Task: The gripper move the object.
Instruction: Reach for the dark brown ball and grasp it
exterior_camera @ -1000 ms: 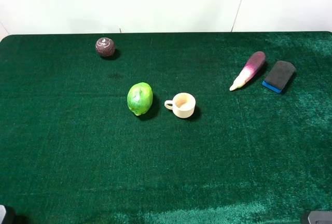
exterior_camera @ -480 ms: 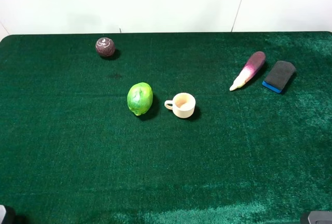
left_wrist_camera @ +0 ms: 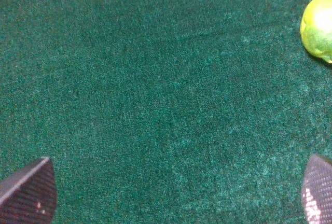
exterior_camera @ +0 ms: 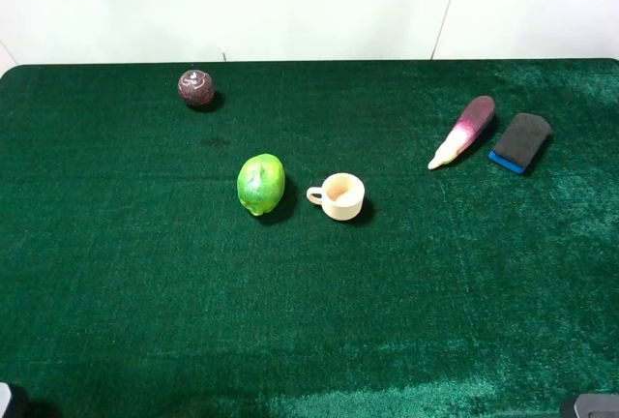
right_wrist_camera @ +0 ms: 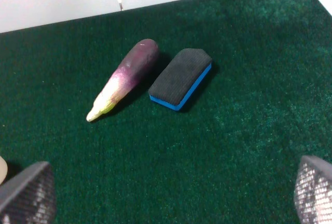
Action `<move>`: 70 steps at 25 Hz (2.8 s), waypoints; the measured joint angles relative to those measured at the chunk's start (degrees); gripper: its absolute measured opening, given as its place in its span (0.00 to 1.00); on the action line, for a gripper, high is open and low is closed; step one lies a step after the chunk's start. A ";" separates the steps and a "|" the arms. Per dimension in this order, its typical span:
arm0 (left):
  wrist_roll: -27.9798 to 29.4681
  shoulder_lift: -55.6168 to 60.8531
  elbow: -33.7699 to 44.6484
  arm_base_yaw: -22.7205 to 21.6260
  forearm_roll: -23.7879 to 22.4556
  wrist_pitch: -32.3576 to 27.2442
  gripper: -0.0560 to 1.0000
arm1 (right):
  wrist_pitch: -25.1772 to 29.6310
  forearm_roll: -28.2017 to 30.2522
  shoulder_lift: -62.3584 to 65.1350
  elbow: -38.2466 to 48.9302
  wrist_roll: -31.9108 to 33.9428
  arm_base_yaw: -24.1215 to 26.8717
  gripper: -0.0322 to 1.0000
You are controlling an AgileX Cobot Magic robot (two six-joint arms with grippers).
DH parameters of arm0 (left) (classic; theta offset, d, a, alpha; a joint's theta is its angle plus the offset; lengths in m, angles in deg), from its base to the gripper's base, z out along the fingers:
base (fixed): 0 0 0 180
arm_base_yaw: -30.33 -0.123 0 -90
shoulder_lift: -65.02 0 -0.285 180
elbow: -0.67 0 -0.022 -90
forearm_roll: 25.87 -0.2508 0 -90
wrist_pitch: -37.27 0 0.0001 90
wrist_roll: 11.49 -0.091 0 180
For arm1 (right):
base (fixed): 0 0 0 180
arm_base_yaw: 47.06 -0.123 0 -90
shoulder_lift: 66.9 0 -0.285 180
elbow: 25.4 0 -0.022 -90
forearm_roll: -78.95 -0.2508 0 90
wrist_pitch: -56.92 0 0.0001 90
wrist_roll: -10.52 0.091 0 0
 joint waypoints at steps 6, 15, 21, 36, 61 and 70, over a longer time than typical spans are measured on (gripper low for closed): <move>0.00 -13.48 -5.94 0.00 0.00 1.16 0.96 | 0.00 0.00 0.00 0.00 0.00 0.00 0.70; 0.00 -30.23 -13.23 0.00 -0.24 5.52 0.96 | 0.00 0.00 0.00 0.00 0.00 0.00 0.70; -0.40 -39.24 -16.28 0.00 -0.23 9.80 0.96 | 0.00 0.00 0.00 0.00 0.00 0.00 0.70; -0.79 -64.83 -35.24 0.00 -0.23 11.25 0.96 | 0.00 0.00 0.00 0.00 0.00 0.00 0.70; 6.08 -100.28 -69.58 4.02 -1.38 3.69 0.95 | 0.00 -0.05 0.00 0.00 0.00 0.00 0.70; 7.67 -104.27 -70.59 4.17 -2.85 4.78 0.95 | 0.00 -0.05 0.00 0.00 0.00 0.00 0.70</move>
